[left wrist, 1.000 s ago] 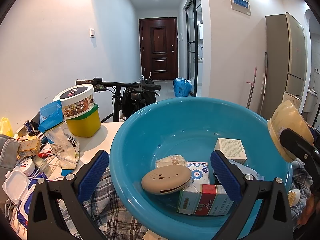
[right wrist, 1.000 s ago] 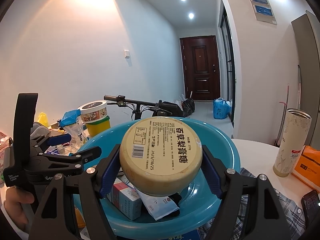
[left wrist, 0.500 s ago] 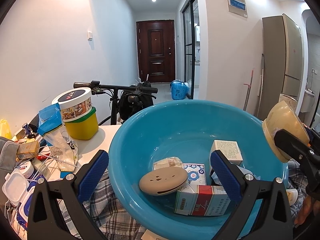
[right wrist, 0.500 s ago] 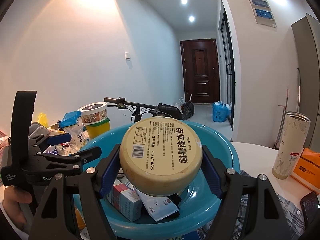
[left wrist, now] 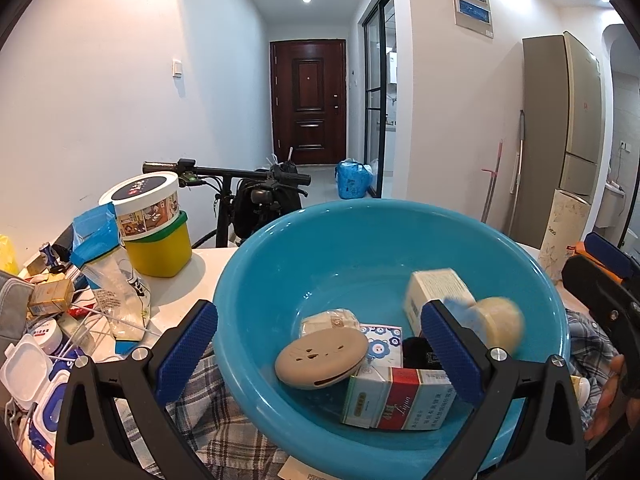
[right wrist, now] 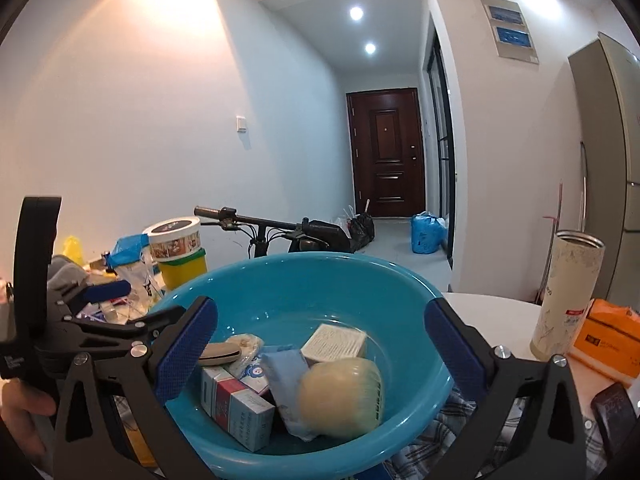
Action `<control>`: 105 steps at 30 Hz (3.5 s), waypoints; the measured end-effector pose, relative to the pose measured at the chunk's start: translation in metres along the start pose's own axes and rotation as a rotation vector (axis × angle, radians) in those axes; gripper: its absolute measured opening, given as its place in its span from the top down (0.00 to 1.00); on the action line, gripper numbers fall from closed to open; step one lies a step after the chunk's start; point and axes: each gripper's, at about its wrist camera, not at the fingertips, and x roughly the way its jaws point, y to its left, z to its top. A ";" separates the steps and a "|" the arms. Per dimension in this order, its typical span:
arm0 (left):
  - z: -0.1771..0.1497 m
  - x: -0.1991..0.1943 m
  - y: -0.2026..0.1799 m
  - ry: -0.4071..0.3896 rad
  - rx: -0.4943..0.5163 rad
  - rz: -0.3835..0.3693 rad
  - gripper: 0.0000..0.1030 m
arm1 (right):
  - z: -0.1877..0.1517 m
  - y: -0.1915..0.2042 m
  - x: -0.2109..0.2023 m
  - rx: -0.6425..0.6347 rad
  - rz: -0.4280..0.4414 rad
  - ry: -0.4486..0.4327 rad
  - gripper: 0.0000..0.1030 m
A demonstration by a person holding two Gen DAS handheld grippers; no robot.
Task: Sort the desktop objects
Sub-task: 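Lower the cream tin into the blue basin and open the right tool, then withdraw both tools from the basin back over the table, then reach the left tool around the white-blue Babycare pack while the right tool approaches the gold box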
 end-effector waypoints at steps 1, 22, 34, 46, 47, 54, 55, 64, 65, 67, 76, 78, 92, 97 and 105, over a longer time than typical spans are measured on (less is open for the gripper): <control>0.000 0.000 0.000 -0.001 0.002 0.003 0.00 | 0.000 -0.001 0.000 0.000 0.000 0.005 0.00; -0.016 -0.064 -0.013 -0.039 0.087 -0.125 0.00 | -0.001 -0.016 0.004 0.061 0.007 0.033 0.00; -0.095 -0.101 -0.055 0.045 0.428 -0.265 0.00 | 0.006 -0.010 -0.011 0.028 0.024 -0.036 0.00; -0.124 -0.055 -0.058 0.288 0.395 -0.472 0.16 | 0.017 -0.012 -0.064 0.004 0.128 -0.039 0.00; -0.125 -0.052 -0.059 0.298 0.400 -0.466 0.17 | 0.015 -0.014 -0.078 0.013 0.144 -0.040 0.00; -0.124 -0.055 -0.057 0.308 0.407 -0.481 0.42 | -0.017 -0.024 -0.159 0.038 0.165 -0.021 0.00; -0.124 -0.056 -0.057 0.310 0.404 -0.481 0.46 | -0.024 -0.025 -0.167 0.041 0.160 -0.009 0.00; -0.128 -0.067 -0.064 0.311 0.441 -0.459 0.55 | -0.097 -0.025 -0.190 0.179 0.128 0.212 0.00; -0.128 -0.066 -0.065 0.314 0.437 -0.460 0.54 | -0.102 -0.021 -0.190 0.188 0.126 0.234 0.00; -0.126 -0.064 -0.066 0.319 0.423 -0.461 0.54 | -0.113 -0.015 -0.192 0.204 0.121 0.268 0.00; -0.128 -0.061 -0.074 0.311 0.434 -0.443 0.58 | -0.139 0.021 -0.181 0.194 0.061 0.397 0.28; -0.128 -0.062 -0.072 0.309 0.413 -0.449 0.59 | -0.144 0.023 -0.176 0.206 0.049 0.424 0.28; -0.128 -0.093 -0.053 0.260 0.288 -0.470 0.60 | -0.158 0.048 -0.142 0.121 -0.125 0.503 0.16; -0.129 -0.100 -0.048 0.248 0.269 -0.485 0.60 | -0.158 0.058 -0.145 0.057 -0.164 0.463 0.24; -0.125 -0.105 -0.045 0.226 0.244 -0.491 0.60 | -0.152 0.043 -0.158 0.148 -0.084 0.397 0.68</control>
